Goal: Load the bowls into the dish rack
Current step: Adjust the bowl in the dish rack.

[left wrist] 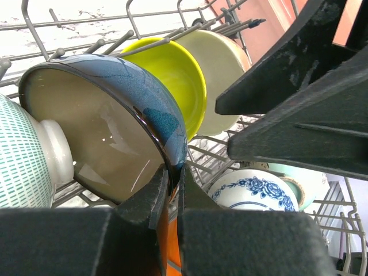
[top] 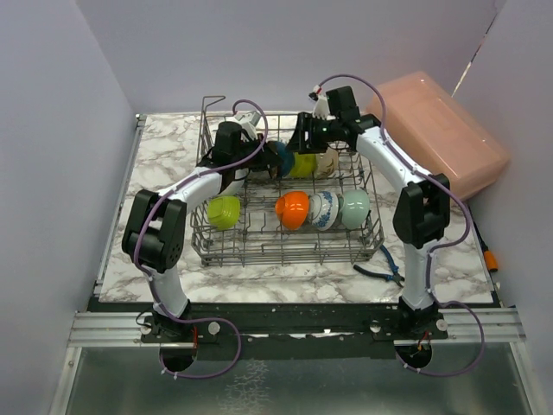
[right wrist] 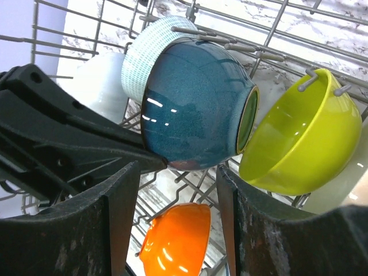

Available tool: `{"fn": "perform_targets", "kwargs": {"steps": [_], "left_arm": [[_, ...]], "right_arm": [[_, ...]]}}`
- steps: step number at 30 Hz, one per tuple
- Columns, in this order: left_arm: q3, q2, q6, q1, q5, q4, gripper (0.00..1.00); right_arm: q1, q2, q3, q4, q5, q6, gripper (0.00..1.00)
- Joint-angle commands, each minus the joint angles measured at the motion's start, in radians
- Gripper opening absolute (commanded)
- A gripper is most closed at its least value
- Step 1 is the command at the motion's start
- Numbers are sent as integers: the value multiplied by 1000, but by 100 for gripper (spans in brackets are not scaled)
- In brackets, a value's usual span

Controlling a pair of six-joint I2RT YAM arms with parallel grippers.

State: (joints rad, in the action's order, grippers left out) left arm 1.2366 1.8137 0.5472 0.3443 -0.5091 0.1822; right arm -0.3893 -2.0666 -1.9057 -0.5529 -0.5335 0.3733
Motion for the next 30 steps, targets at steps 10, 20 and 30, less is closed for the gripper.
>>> {"fn": "perform_targets", "kwargs": {"steps": [10, 20, 30], "left_arm": [[54, -63, -79, 2, 46, -133, 5], [63, -71, -83, 1, 23, -133, 19], [82, -132, -71, -12, 23, -151, 46]], "right_arm": [[-36, -169, -179, -122, 109, 19, 59], [-43, -200, -166, -83, 39, 52, 59], [-49, -224, -133, -18, -36, 97, 48]]}}
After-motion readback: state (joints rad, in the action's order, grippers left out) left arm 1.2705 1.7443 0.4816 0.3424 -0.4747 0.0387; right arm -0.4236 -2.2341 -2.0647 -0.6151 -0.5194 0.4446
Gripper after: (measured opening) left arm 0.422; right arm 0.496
